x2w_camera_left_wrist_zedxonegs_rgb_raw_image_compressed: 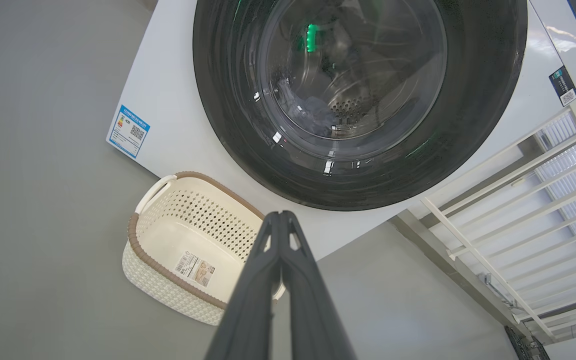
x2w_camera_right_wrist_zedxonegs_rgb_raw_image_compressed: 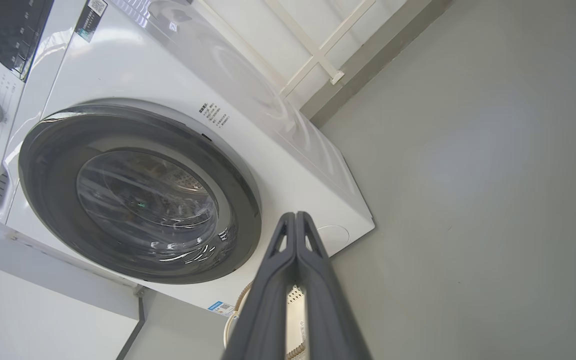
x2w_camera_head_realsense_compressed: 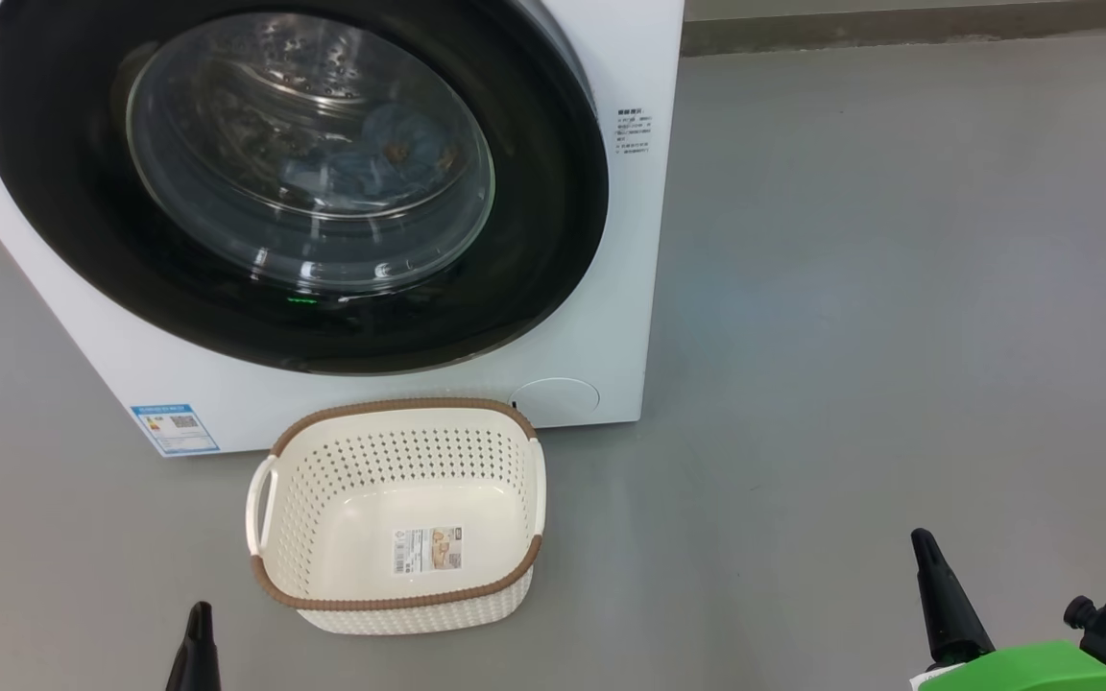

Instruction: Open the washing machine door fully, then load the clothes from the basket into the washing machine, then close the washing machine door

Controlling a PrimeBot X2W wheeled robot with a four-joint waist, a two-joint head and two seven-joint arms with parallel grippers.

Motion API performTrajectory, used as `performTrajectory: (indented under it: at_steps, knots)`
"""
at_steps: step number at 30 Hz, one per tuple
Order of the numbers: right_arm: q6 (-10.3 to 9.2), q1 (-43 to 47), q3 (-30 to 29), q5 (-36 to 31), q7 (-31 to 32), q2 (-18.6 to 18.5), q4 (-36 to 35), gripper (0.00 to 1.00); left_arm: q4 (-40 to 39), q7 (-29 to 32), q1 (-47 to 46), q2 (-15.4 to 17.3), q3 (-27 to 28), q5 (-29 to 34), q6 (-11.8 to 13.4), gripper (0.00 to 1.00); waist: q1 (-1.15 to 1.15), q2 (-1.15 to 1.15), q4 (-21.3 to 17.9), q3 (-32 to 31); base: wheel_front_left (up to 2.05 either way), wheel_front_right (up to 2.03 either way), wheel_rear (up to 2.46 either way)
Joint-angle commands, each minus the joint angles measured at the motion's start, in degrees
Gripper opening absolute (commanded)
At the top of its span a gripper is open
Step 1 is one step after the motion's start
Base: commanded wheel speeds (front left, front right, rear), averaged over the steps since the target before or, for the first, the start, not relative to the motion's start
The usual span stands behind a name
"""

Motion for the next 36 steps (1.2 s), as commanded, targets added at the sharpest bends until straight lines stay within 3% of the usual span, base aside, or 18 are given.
performTrajectory:
  at_steps: [1,36]
  knots:
    - [-0.06,-2.8,0.4,1.4,0.3,-0.7,-1.2,0.0,-1.0,0.4,-2.7,1.0,1.3,-1.4,-0.9,0.0,0.0,0.0,0.0,0.0,0.0,0.0,0.0]
    - [-0.1,-4.9,-1.2,23.4,6.0,-0.8,0.1,0.0,1.2,6.0,-6.6,1.4,3.6,-23.6,-1.8,0.0,0.0,0.0,-0.6,0.1,0.0,0.0,0.0]
